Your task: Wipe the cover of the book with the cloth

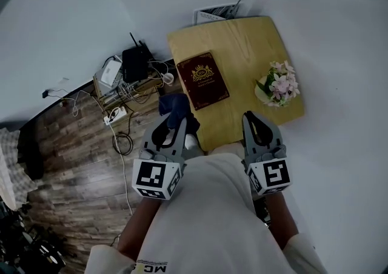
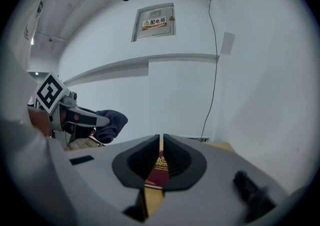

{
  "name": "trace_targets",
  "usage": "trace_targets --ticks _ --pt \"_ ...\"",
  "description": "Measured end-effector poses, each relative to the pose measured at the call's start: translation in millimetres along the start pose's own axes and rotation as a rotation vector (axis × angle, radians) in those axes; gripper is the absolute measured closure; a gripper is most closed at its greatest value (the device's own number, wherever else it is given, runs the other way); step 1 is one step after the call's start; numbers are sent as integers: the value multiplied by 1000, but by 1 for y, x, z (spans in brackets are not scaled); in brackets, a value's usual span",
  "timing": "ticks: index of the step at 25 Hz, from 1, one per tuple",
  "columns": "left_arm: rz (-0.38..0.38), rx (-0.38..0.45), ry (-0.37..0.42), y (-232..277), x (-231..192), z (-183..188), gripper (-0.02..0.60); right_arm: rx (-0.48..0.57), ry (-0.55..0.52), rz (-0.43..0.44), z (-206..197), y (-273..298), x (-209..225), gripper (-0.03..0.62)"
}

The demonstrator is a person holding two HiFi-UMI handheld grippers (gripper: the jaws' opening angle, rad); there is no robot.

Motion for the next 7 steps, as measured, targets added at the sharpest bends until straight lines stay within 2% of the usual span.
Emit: trace_targets --ticks 7 --pt "13 9 10 -6 -4 -1 484 47 -12 71 -2 0 -12 554"
Point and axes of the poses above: the fingertips, and each gripper's own axes: y forward along the fingers, x to its right, z out of its top, the point moved 6 cm from there along -y, backward along the fingers, and after that the axes turned 11 degrees about x, right-handed, at the moved point
